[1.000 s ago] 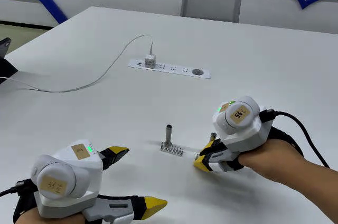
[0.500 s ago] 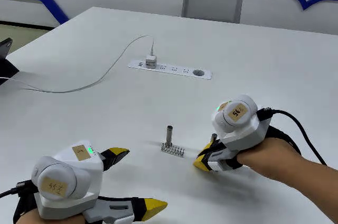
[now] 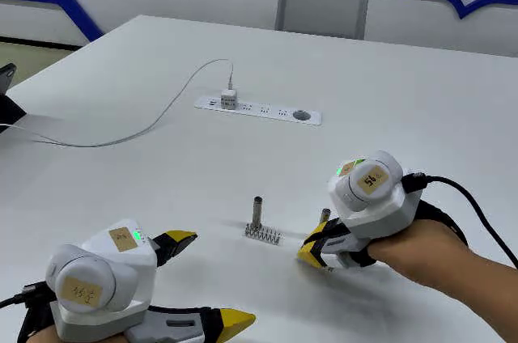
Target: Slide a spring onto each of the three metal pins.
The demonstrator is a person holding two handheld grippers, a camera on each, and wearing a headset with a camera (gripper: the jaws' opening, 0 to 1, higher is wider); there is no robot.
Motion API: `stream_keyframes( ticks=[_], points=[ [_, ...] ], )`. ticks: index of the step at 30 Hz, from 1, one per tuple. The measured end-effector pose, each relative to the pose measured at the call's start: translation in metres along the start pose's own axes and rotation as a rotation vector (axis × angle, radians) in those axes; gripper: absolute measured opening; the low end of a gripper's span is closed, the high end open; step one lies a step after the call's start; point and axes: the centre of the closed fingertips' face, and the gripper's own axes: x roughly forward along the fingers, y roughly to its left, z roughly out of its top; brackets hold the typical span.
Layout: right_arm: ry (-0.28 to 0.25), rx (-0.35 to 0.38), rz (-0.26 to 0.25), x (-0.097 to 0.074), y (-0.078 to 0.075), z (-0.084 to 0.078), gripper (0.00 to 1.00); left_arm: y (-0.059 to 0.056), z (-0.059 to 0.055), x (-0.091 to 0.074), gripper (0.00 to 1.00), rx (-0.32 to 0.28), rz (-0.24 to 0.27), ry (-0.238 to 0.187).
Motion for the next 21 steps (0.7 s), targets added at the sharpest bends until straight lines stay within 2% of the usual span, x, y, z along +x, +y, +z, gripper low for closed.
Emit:
stream_keyframes(
  ticks=[7, 21],
  points=[
    [-0.035, 0.017, -0.02, -0.012, -0.001, 0.002, 0.12, -0.001, 0.0, 0.0, 0.82, 0.003, -0.003, 0.0],
    [-0.072, 0.045, -0.047, -0.028, -0.003, -0.001, 0.12, -0.001, 0.001, 0.001, 0.82, 0.004, -0.004, -0.001]
  ],
)
